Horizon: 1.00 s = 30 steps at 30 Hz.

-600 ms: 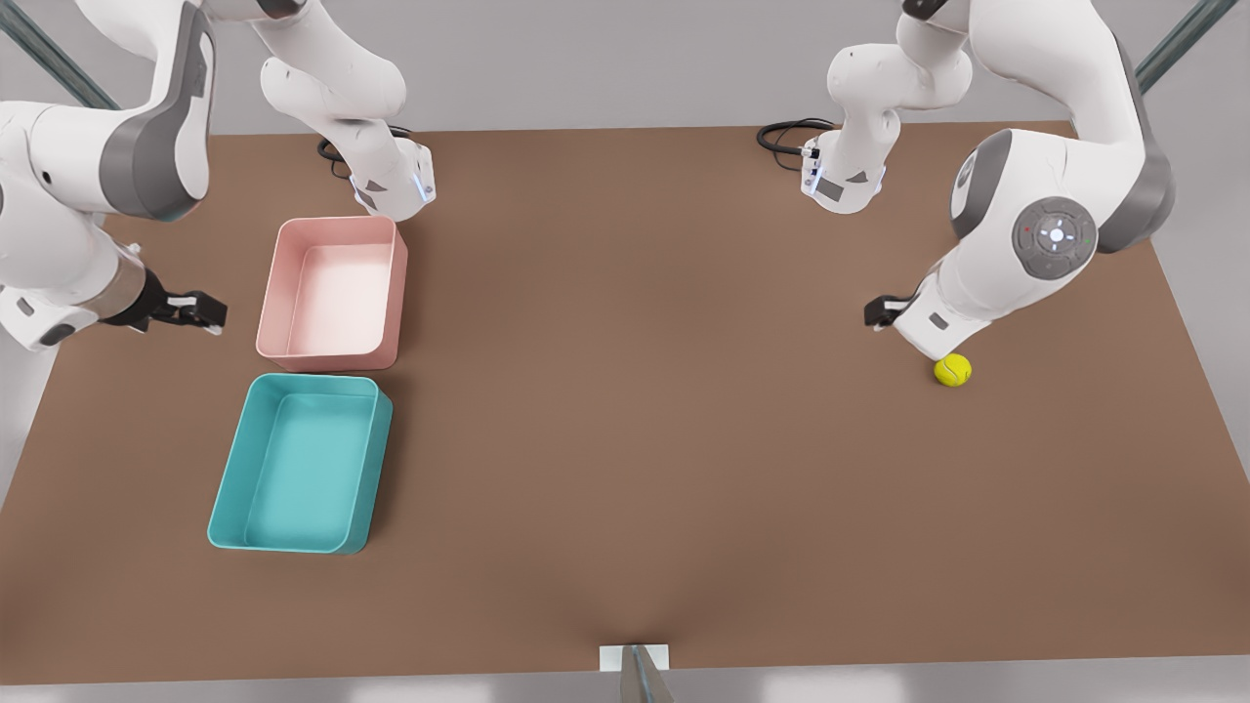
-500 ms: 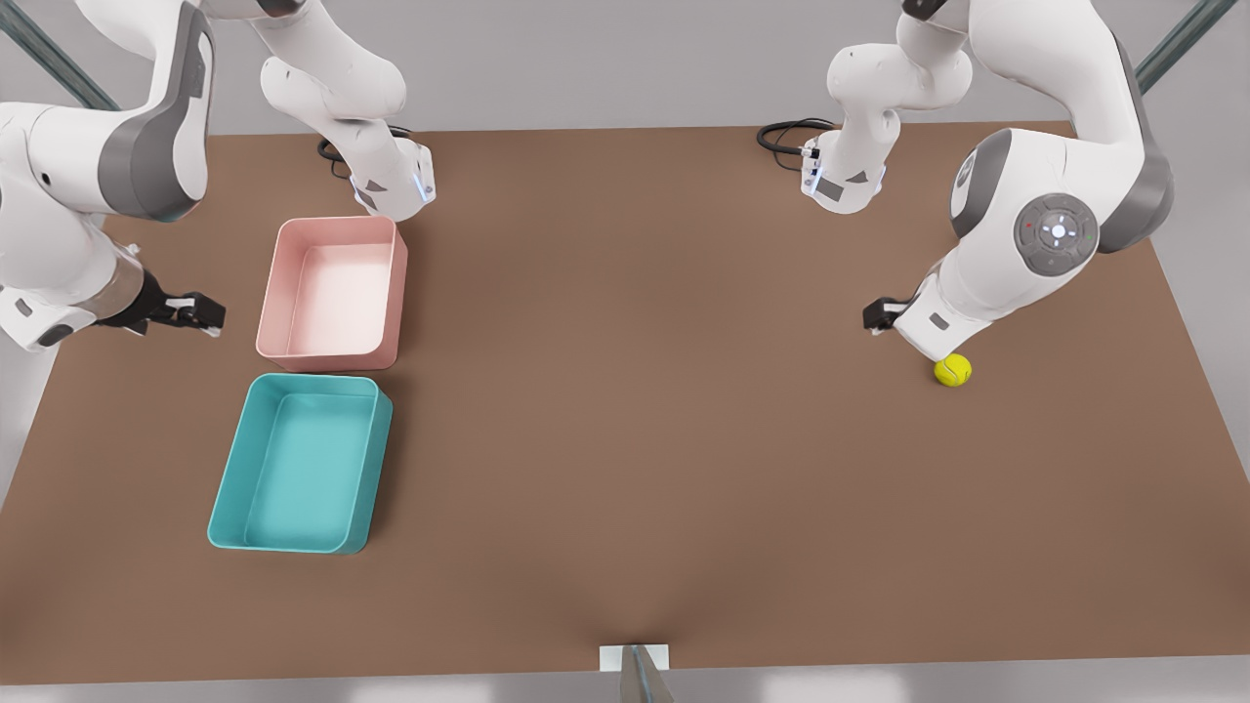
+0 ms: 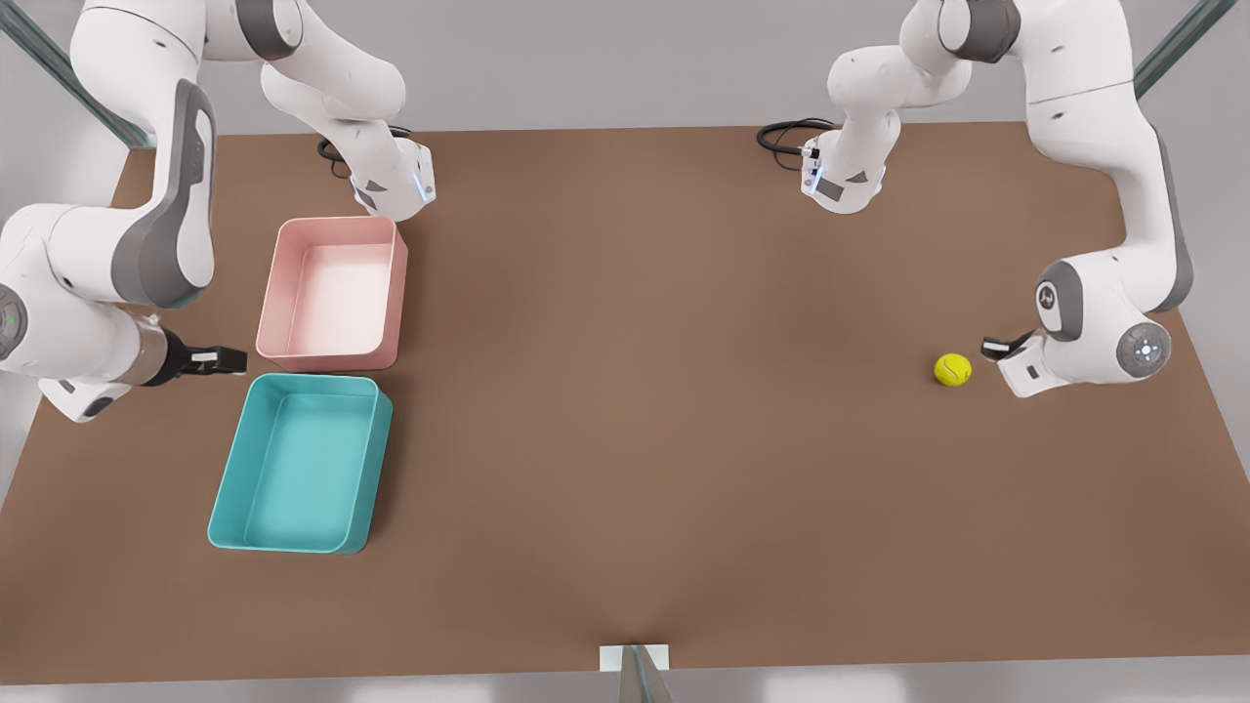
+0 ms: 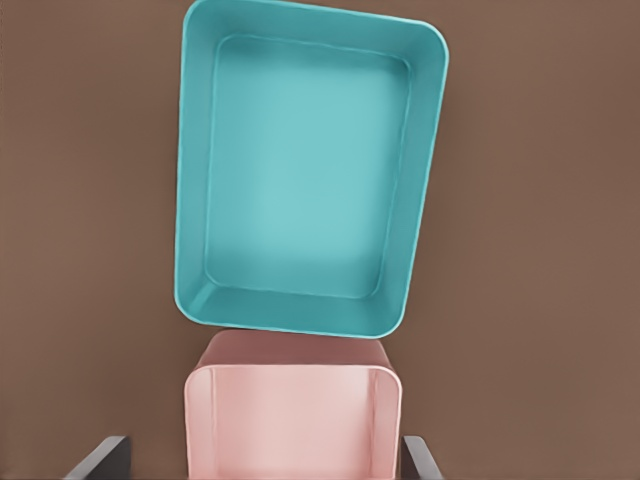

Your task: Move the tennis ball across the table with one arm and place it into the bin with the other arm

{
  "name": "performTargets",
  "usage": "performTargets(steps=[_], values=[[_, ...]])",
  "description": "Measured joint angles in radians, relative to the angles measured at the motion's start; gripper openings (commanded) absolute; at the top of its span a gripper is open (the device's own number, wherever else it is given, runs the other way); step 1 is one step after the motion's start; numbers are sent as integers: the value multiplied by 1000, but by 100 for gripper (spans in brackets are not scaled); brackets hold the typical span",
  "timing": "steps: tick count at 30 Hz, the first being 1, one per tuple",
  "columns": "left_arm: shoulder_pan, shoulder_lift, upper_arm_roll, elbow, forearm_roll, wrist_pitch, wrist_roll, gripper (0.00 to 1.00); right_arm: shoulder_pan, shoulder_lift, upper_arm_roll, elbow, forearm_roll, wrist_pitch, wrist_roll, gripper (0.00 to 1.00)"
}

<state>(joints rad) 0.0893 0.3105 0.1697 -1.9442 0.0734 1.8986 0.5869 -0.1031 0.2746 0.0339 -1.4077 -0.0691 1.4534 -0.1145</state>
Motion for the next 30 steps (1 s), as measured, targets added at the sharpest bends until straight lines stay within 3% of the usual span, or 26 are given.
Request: performTargets(steps=[5, 12, 19, 30], values=[[95, 34, 2, -164, 10, 248, 418, 21, 0, 6, 0, -1, 6, -1, -17, 100], [95, 61, 0, -223, 47, 442, 807, 21, -1, -9, 0, -22, 4, 2, -35, 100], [96, 63, 0, -234, 54, 437, 963, 21, -1, -104, 0, -124, 2, 28, -47, 100], [84, 127, -1, -218, 56, 474, 1076, 21, -1, -110, 0, -132, -2, 43, -59, 100]])
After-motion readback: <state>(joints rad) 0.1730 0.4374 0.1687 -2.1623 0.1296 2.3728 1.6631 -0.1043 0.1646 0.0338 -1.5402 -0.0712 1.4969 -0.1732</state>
